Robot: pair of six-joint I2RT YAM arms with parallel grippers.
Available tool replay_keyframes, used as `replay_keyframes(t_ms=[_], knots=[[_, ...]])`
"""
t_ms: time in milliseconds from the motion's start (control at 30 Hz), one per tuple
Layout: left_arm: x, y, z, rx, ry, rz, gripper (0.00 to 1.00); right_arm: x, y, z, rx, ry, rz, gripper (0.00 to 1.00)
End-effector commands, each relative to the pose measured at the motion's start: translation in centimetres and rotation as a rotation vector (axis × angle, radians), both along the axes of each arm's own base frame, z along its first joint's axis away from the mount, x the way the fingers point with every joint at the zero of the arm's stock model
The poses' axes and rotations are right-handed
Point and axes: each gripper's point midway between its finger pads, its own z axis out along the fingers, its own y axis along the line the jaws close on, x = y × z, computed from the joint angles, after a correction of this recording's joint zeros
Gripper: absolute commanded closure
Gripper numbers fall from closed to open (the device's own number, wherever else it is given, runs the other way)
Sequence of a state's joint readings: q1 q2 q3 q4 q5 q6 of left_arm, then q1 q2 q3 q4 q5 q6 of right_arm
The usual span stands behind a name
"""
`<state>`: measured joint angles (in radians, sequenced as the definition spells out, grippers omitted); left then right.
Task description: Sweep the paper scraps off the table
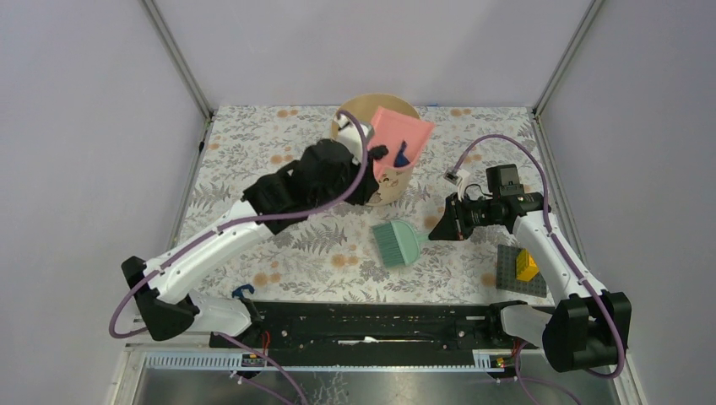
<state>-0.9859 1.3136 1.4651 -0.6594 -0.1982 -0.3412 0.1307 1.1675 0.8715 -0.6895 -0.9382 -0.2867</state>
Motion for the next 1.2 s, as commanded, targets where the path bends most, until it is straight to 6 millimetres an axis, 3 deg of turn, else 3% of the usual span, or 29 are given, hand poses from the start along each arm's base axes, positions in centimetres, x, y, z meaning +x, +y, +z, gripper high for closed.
replay_keyframes(t_ms=[0, 267, 433, 567, 733, 933, 1167], knots=[[3.5, -1.5, 6.6, -0.312, -0.031, 0.000, 1.00, 0.3, 0.5, 0.7, 0.044, -0.009, 0.003, 1.00], [7.4, -2.3, 9.4, -0.641, 0.103, -0.022, 1.00, 0.4, 0.4, 0.6, 0.038, -0.007, -0.009, 1.00], [8.3, -1.9, 11.0, -0.850, 0.186, -0.052, 1.00, 0.4, 0.4, 0.7, 0.040, -0.017, -0.011, 1.00], [8.8, -1.8, 11.0, -0.982, 0.287, -0.084, 1.00, 0.3, 0.4, 0.7, 0.041, -0.016, -0.009, 1.00], [8.0, -2.1, 12.3, -1.262, 0.521, -0.231, 1.00, 0.4, 0.4, 0.8, 0.042, -0.015, -0.009, 1.00], [6.2, 0.2, 13.5, -1.733, 0.853, -0.531, 1.00, 0.4, 0.4, 0.8, 0.042, -0.021, -0.010, 1.00], [6.1, -0.5, 12.5, -1.696, 0.854, -0.515, 1.00, 0.5, 0.4, 0.7, 0.039, -0.018, -0.012, 1.00]])
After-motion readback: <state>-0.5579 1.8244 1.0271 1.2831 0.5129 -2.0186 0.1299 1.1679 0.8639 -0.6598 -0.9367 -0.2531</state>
